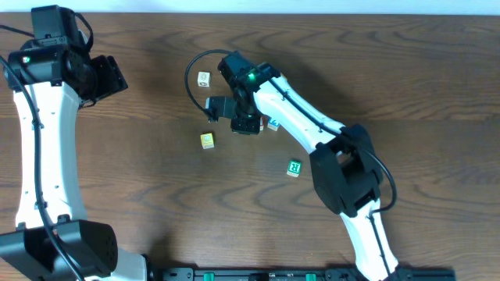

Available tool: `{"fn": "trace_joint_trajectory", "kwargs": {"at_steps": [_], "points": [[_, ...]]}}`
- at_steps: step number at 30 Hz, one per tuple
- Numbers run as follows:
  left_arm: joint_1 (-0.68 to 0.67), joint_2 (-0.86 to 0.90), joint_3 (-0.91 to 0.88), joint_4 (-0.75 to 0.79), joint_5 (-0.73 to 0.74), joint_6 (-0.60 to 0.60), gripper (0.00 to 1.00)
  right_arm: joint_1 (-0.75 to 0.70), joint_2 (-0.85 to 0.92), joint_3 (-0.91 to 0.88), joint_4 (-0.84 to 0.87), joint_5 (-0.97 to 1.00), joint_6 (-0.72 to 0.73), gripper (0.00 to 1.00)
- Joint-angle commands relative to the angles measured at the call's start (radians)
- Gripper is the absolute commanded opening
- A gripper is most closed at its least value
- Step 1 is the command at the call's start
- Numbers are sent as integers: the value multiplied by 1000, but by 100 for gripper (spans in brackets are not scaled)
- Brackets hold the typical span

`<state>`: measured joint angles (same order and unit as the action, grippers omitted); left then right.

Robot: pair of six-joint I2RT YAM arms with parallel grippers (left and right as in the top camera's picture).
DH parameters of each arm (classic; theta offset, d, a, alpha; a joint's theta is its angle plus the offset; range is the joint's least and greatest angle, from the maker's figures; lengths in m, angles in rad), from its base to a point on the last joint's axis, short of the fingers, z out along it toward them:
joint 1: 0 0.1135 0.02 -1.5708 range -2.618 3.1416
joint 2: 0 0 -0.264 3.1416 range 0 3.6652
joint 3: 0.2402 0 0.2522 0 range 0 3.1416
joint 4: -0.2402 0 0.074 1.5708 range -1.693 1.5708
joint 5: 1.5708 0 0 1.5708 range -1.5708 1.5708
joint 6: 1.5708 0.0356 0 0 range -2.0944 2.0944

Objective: Spell out Ai2

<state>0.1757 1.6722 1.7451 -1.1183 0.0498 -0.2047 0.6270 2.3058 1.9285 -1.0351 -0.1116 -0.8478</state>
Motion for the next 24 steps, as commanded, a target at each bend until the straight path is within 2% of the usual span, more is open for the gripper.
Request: {"fn": "trace_joint_trajectory", "kwargs": {"at_steps": [1, 8, 14, 24], "points": [[1, 8, -2, 3, 3, 11, 78, 5, 14, 11, 7, -1, -14, 1], [1, 8, -2, 5, 3, 11, 80, 0, 36, 11, 48, 5, -14, 1], [1, 8, -2, 6, 3, 11, 98, -12, 36, 10, 56, 40, -26, 1], [1, 8, -2, 9, 3, 11, 95, -38, 36, 10, 43, 43, -32, 1]]}}
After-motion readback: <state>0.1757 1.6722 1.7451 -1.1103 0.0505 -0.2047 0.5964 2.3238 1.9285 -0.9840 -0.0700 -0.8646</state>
